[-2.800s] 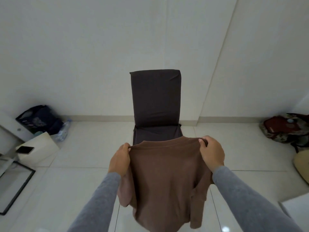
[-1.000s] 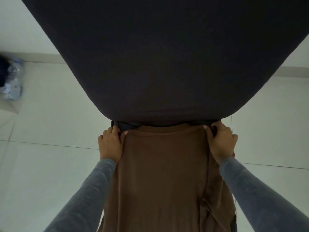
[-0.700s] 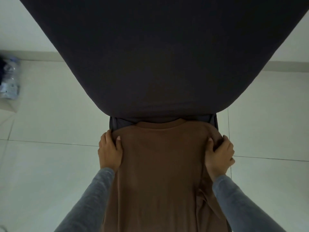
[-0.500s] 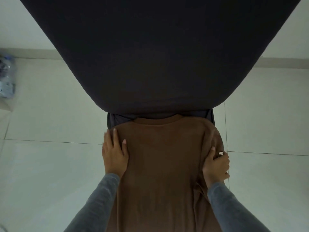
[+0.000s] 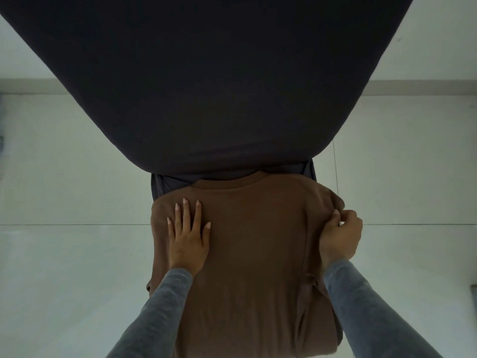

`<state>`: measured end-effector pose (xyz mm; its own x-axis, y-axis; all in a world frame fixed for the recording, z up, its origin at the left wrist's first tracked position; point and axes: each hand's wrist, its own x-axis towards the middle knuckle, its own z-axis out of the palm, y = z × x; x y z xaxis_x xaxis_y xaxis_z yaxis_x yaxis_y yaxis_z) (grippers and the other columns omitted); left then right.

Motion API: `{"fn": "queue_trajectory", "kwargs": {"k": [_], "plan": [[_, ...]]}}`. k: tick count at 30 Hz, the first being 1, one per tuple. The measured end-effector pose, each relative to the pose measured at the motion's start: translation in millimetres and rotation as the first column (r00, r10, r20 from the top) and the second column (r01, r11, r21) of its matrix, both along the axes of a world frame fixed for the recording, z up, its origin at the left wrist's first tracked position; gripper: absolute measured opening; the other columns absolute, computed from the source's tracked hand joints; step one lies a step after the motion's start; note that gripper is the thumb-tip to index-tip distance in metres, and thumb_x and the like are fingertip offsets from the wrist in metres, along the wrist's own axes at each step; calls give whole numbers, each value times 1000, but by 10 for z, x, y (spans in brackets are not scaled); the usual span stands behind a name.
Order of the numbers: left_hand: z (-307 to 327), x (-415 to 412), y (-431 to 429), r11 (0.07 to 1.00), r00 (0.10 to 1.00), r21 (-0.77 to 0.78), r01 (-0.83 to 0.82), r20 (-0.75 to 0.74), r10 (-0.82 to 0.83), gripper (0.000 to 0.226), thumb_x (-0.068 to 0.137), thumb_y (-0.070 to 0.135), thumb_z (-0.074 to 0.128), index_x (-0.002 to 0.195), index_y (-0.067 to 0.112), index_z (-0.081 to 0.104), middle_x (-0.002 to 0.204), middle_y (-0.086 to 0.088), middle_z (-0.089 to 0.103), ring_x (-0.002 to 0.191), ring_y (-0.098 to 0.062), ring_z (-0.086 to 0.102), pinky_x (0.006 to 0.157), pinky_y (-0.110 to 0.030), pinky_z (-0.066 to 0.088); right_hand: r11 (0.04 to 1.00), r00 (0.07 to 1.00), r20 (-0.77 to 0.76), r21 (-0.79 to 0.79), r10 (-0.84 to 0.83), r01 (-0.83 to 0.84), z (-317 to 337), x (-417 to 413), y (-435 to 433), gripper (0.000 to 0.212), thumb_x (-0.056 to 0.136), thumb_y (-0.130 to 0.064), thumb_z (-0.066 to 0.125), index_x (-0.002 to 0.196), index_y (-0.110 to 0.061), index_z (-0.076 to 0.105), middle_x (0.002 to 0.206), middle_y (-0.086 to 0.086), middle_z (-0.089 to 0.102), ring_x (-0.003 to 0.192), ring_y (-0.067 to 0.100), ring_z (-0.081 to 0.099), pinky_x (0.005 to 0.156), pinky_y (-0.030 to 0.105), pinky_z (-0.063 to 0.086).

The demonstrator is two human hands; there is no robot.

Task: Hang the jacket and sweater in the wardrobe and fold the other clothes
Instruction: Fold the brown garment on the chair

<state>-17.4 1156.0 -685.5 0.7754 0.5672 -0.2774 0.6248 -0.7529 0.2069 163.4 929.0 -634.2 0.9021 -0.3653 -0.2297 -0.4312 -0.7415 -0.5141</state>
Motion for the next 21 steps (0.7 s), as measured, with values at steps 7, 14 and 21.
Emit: {"fn": "queue_trajectory", "kwargs": {"k": [7, 14, 21], "plan": [[0, 10, -5, 1000, 1000, 23, 2, -18, -2, 60, 97, 45, 19, 146, 12, 30, 152, -18, 27, 140, -37, 23, 109, -54, 18, 987, 989, 79, 110, -127, 118, 30, 167, -61, 22, 98, -11, 42, 111, 0, 55, 117, 18, 53, 106, 34, 53, 85, 33, 38], [10, 32, -13, 1000, 999, 29, 0, -37, 1, 61, 96, 45, 20, 146, 11, 31, 151, -20, 29, 139, -38, 25, 108, -56, 21, 945, 955, 117, 154, 272, -288, -74, -67, 36, 35, 96, -13, 49, 130, -5, 45, 136, 12, 44, 128, 26, 41, 108, 33, 33], [25, 41, -8, 1000, 999, 21, -11, -52, 12, 62, 98, 47, 13, 145, 9, 30, 149, -22, 30, 138, -40, 27, 106, -59, 24, 977, 955, -235, 150, 183, -150, -184, -490, -280, 54, 97, -41, 42, 140, -9, 35, 142, 10, 41, 127, 31, 46, 105, 51, 37]]}}
